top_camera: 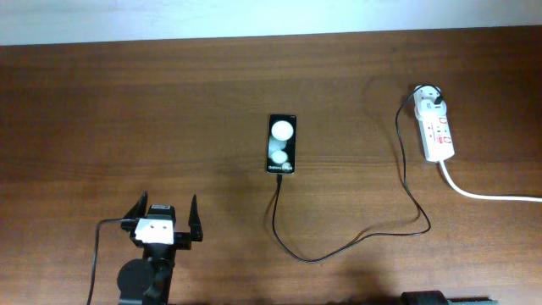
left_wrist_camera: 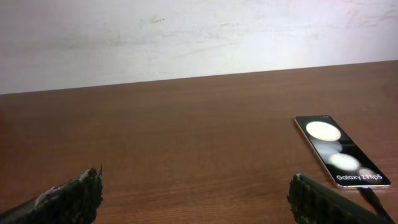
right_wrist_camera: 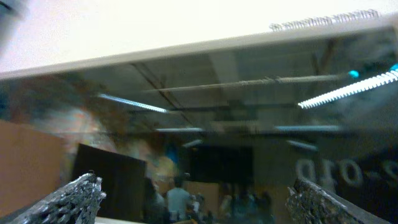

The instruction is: Plug charger to phone and switch on socket

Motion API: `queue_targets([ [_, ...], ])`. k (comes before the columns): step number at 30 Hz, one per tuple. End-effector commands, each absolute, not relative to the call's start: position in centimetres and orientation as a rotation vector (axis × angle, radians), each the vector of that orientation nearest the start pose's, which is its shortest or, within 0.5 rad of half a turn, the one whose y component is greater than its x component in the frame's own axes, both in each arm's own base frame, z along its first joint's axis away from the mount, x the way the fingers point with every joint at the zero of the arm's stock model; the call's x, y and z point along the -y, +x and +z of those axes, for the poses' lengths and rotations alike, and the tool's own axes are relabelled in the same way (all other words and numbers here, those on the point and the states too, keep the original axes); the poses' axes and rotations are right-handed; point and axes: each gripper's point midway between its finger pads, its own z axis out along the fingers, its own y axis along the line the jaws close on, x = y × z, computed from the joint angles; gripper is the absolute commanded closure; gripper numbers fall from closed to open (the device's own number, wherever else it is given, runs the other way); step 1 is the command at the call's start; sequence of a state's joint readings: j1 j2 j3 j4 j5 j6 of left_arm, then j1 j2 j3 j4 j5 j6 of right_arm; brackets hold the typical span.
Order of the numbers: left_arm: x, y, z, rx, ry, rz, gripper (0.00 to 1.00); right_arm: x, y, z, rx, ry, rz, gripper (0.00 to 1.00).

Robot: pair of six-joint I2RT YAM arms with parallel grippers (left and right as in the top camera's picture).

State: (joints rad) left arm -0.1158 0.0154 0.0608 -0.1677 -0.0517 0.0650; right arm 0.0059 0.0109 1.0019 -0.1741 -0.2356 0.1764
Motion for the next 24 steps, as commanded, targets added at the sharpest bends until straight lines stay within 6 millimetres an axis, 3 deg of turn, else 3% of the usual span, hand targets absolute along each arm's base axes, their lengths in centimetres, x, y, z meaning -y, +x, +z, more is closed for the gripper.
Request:
queue_targets([
  [1, 2.0, 24.2, 15.4, -1.694, 0.136, 0.016, 0.01, -0.8, 7.9, 48.0, -0.934, 0.033, 0.187, 0.01],
  [4, 2.0, 24.2, 15.4, -1.694, 0.136, 0.016, 0.01, 0.0, 14.6, 41.7, -1.057, 0.094, 0.157, 0.02],
  [9, 2.0, 24.2, 15.4, -1.694, 0.136, 0.016, 0.01, -0.2, 19.7, 34.0, -1.216, 0.098, 0.157, 0.02],
  [18, 2.0, 24.2, 15.4, -1.694, 0.136, 0.016, 0.01, 0.2, 23.0, 24.9, -1.446, 0.119, 0.101, 0.02],
  [24, 2.0, 24.2, 15.4, -1.694, 0.136, 0.016, 0.01, 0.2, 23.7, 21.1, -1.556, 0.063, 0.033, 0.02],
])
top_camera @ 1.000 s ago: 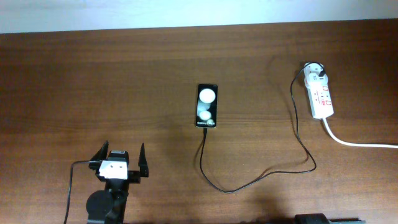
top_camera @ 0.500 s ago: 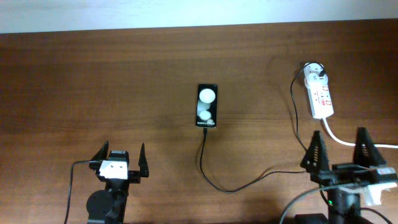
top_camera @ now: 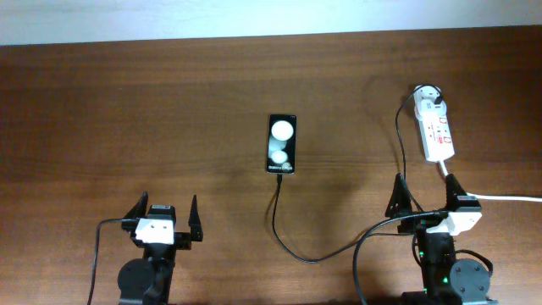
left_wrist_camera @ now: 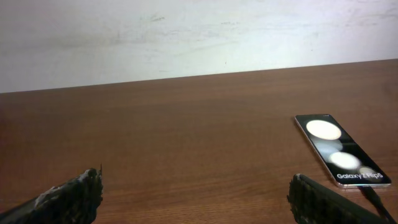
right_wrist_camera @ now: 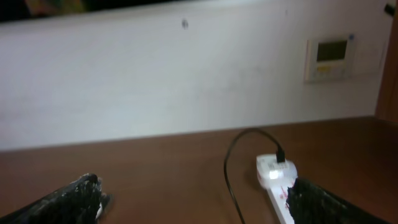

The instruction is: Plug charger to phone and switch on socket

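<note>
A black phone (top_camera: pixel 282 144) lies face up at the table's middle, and is also seen in the left wrist view (left_wrist_camera: pixel 342 152). A black charger cable (top_camera: pixel 292 247) meets its near edge and runs right to a plug (top_camera: pixel 434 101) in the white power strip (top_camera: pixel 438 134). The right wrist view shows the strip (right_wrist_camera: pixel 275 182) just ahead, to the right. My right gripper (top_camera: pixel 426 195) stands open in front of the strip, over the cable. My left gripper (top_camera: pixel 165 216) is open at the front left, holding nothing.
The strip's white mains cord (top_camera: pixel 500 197) runs off the table's right edge. The brown table (top_camera: pixel 127 110) ends at a white wall beyond its far edge. That wall carries a small panel (right_wrist_camera: pixel 329 59).
My right arm, out of the overhead view before with its camera aimed at a ceiling, now stands at the front right, open and facing the power strip. The cable's right loop has shifted. The left arm is unchanged.
</note>
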Motion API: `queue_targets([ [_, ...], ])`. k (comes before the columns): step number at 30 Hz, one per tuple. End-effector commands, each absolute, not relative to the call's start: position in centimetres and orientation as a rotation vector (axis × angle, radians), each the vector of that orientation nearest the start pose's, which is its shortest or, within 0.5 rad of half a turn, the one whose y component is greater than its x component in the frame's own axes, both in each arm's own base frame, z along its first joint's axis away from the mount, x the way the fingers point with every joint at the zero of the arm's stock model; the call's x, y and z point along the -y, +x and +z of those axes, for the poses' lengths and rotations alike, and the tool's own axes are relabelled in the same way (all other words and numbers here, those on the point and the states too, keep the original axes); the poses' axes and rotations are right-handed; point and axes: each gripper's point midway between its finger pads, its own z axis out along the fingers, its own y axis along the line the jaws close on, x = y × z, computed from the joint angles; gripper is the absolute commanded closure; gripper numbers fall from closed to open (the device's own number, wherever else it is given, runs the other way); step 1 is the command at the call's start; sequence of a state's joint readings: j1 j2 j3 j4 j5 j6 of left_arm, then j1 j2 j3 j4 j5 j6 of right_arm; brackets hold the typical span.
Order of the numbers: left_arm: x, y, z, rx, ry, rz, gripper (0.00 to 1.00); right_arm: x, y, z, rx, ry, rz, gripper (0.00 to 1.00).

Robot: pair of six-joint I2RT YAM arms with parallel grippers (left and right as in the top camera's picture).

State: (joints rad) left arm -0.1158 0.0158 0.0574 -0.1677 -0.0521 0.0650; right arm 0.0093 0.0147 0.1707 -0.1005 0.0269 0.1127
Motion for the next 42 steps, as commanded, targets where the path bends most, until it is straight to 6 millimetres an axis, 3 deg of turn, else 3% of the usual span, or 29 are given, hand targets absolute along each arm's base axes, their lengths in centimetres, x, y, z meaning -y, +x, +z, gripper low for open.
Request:
queue_targets([
  [1, 2.0, 24.2, 15.4, -1.694, 0.136, 0.016, 0.01, 0.2, 23.8, 20.5, -1.568, 0.062, 0.031, 0.02],
  [5, 2.0, 24.2, 15.4, -1.694, 0.136, 0.016, 0.01, 0.6, 24.1, 18.6, -1.601, 0.081, 0.010, 0.02],
  [13, 2.0, 24.2, 15.4, -1.694, 0.136, 0.016, 0.01, 1.4, 24.4, 17.8, -1.589, 0.115, -0.029, 0.01],
  [15, 2.0, 24.2, 15.4, -1.694, 0.136, 0.016, 0.01, 1.4, 24.6, 16.4, -1.612, 0.114, -0.031, 0.01],
  [18, 2.0, 24.2, 15.4, -1.694, 0.136, 0.016, 0.01, 1.2, 24.6, 17.6, -1.565, 0.086, -0.040, 0.02],
  [22, 2.0, 24.2, 15.4, -1.694, 0.136, 0.016, 0.01, 0.0, 24.6, 15.6, -1.649, -0.021, -0.036, 0.02],
  [38, 1.9, 24.2, 15.5, -1.690, 0.131, 0.019, 0.01, 0.0, 24.6, 15.6, -1.648, -0.023, -0.034, 0.02],
  [42, -0.1, 24.3, 15.5, -1.694, 0.061, 0.082, 0.01, 0.0, 24.6, 15.6, -1.648, -0.022, -0.034, 0.01],
])
